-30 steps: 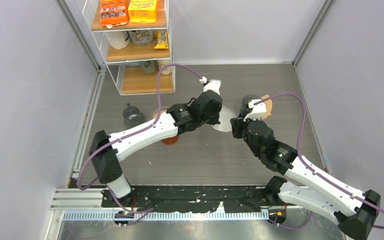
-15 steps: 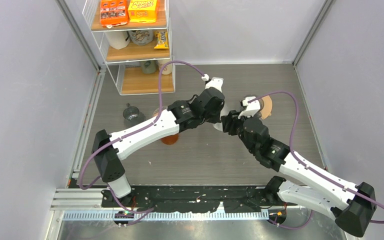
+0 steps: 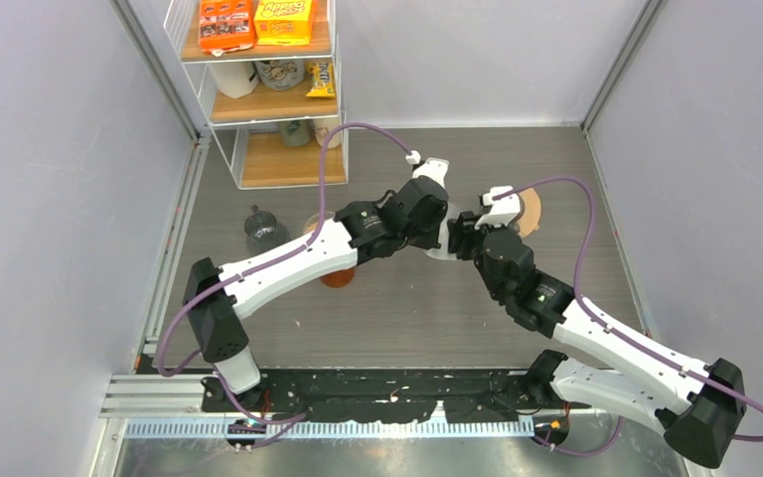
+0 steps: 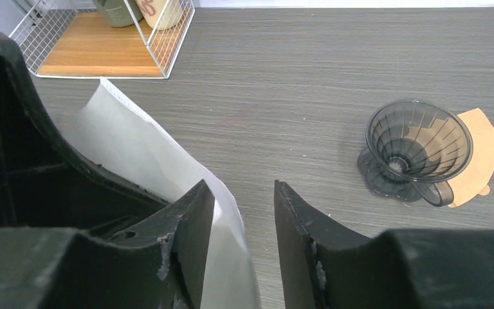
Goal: Place the coffee filter in the dripper
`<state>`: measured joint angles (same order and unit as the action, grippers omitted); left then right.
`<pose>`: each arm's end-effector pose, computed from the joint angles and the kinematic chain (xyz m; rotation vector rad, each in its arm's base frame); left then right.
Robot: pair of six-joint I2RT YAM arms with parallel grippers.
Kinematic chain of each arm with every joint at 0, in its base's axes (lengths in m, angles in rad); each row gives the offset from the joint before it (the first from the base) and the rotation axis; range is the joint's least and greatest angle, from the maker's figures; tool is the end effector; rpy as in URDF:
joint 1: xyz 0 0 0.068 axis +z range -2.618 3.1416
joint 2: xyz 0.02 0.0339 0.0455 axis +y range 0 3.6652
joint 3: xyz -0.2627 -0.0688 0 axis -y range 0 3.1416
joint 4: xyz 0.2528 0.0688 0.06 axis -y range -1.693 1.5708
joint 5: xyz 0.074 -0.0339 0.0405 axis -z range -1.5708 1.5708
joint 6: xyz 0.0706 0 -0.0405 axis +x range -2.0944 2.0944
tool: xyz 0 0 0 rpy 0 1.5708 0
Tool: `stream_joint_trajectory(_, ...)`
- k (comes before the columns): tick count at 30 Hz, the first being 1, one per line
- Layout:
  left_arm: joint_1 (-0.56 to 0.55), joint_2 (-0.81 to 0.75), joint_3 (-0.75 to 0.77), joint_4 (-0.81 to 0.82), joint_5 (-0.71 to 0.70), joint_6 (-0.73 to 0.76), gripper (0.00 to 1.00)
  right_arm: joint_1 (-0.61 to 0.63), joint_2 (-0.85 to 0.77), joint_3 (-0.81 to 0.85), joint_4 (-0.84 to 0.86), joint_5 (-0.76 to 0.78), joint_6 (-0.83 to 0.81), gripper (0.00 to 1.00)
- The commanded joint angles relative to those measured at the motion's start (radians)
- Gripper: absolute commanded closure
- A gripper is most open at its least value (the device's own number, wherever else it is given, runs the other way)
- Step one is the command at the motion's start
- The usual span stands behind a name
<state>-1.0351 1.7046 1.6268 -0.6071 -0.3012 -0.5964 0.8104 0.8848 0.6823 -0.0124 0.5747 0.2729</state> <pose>0.2330 -0.3516 0.3246 0.3346 2.2524 -0.5484 0.1956 0.1500 0.2963 -0.0618 1.7578 0.2771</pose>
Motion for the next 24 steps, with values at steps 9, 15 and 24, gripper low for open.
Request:
stream_joint_trajectory(9,-0.007,-0.019,-0.010,-0.017,-0.017,0.020,1.00,0.002,-0.027,0.011,0.085,-0.005,-0.024,0.84)
stream_joint_trajectory(15,-0.005,-0.051,-0.047,-0.013,-0.040,0.014,1.00,0.002,-0.063,-0.001,0.024,0.042,-0.022,0.91)
stream_joint_trajectory(24,0.000,-0.074,-0.066,-0.017,-0.051,0.011,1.00,0.002,-0.085,-0.004,-0.014,0.032,-0.019,0.93)
